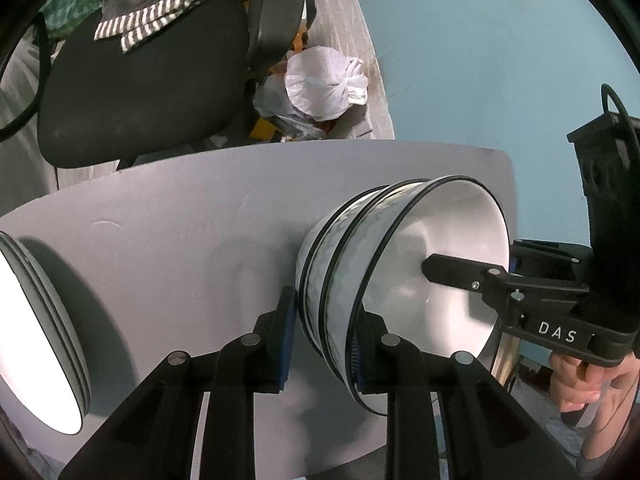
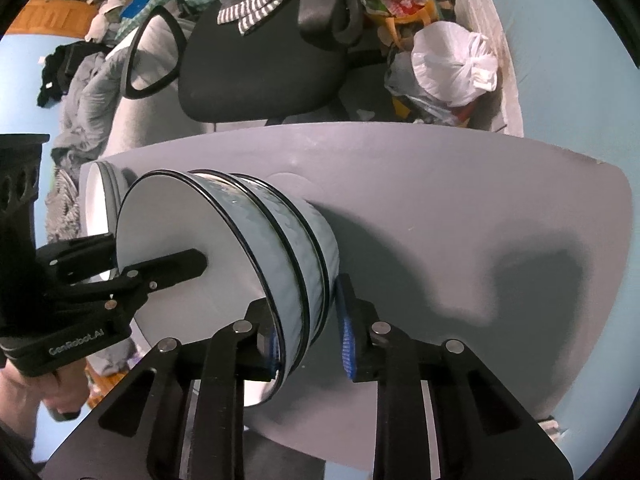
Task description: Organize plates and bowls
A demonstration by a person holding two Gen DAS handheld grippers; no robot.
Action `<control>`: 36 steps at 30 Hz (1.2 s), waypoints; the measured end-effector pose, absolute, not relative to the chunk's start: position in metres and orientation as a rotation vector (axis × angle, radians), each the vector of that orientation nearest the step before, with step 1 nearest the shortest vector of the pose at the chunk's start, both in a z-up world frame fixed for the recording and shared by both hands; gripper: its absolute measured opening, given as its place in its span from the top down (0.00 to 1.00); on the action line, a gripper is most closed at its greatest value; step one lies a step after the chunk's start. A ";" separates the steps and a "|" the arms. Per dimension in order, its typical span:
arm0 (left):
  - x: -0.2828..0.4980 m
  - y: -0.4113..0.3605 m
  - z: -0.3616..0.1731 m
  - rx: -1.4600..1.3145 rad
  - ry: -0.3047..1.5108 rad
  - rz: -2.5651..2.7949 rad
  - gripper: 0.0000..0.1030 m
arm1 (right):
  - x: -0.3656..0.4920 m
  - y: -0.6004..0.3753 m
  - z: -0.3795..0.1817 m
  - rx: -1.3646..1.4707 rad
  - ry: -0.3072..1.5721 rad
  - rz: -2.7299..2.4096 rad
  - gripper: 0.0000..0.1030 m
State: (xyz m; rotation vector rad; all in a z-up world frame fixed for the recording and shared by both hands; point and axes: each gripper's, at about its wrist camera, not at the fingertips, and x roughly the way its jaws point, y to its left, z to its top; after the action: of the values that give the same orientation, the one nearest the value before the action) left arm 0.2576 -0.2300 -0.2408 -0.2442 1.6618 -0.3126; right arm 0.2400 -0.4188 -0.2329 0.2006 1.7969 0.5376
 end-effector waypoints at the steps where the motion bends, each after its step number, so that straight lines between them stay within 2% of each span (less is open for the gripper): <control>1: 0.257 -0.230 -0.241 -0.246 1.662 -0.313 0.77 | 0.240 -0.419 -0.233 0.204 1.799 0.534 0.79; 19: 0.247 -0.212 -0.232 -0.267 1.651 -0.294 0.77 | 0.231 -0.405 -0.229 0.232 1.836 0.507 0.80; 36: 0.230 -0.164 -0.214 -0.315 1.605 -0.266 0.78 | 0.219 -0.366 -0.211 0.181 1.828 0.534 0.81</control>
State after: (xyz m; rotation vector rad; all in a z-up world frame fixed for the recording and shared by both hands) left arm 0.2300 -0.1636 -0.2138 -0.3147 1.6052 -0.2657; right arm 0.2195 -0.3661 -0.2114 0.1809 1.8277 0.5340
